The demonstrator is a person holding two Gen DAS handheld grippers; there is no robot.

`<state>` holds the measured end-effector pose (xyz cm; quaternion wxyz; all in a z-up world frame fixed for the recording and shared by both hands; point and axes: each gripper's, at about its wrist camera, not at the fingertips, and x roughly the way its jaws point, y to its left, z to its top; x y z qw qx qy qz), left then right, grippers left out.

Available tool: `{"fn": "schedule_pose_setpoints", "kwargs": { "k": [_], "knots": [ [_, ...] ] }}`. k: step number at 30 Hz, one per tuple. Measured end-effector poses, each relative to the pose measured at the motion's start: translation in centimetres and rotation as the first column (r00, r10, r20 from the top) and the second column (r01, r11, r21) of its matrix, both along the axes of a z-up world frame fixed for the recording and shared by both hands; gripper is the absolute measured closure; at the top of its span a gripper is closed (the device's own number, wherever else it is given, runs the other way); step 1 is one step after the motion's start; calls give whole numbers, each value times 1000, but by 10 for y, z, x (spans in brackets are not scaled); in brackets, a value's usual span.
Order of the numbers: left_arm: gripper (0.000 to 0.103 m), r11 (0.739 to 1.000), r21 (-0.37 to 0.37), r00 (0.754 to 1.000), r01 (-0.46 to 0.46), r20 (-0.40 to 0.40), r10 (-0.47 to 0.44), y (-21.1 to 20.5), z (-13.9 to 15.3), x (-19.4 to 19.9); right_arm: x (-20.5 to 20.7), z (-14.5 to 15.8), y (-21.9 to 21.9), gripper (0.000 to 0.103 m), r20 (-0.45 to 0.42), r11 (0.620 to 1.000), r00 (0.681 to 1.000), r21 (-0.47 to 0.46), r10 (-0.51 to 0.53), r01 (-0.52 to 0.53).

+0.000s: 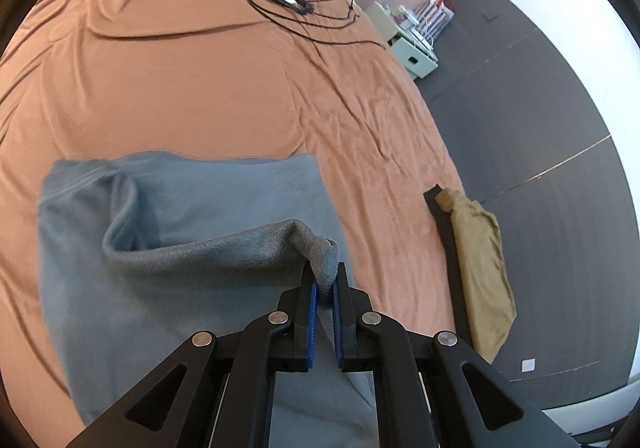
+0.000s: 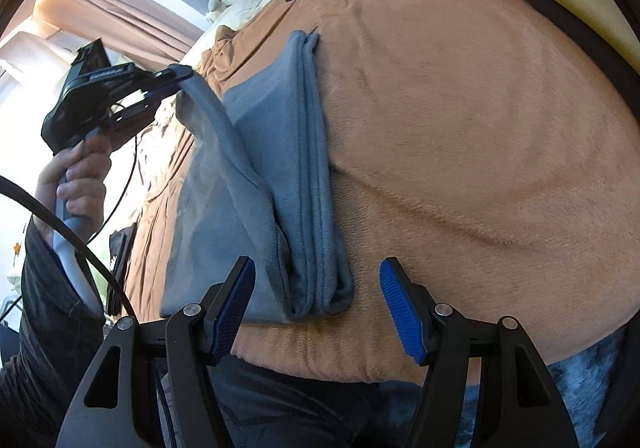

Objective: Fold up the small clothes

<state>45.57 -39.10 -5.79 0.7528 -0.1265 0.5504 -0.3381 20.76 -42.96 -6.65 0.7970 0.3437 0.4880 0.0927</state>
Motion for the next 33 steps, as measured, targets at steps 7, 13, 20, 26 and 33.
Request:
{"fn": "schedule_pose_setpoints", "kwargs": {
  "k": [7,13,20,26,33],
  "knots": [
    [97,999,28,998,44,-44,-43,-34,-30,21,-8,2,-5,40,-8,1000,1000,-1,-21,21],
    [97,995,61,994,83,-74,-79,-57,-57,32,-9,1,-4,40,-19,1000,999,1,-28,28],
    [97,992,72,991,108,-88,-102,-73,-76,36,-7,2,-8,40,-23,999,999,18,-30,31],
    [76,995,42,994,90,-70,-87,-58,-57,39,-7,2,-9,40,-23,999,999,29,-43,44],
    [60,993,100,998,60,16,-62,-21,-23,28,-1,5,3,40,-30,999,999,-1,-37,37]
  ]
}}
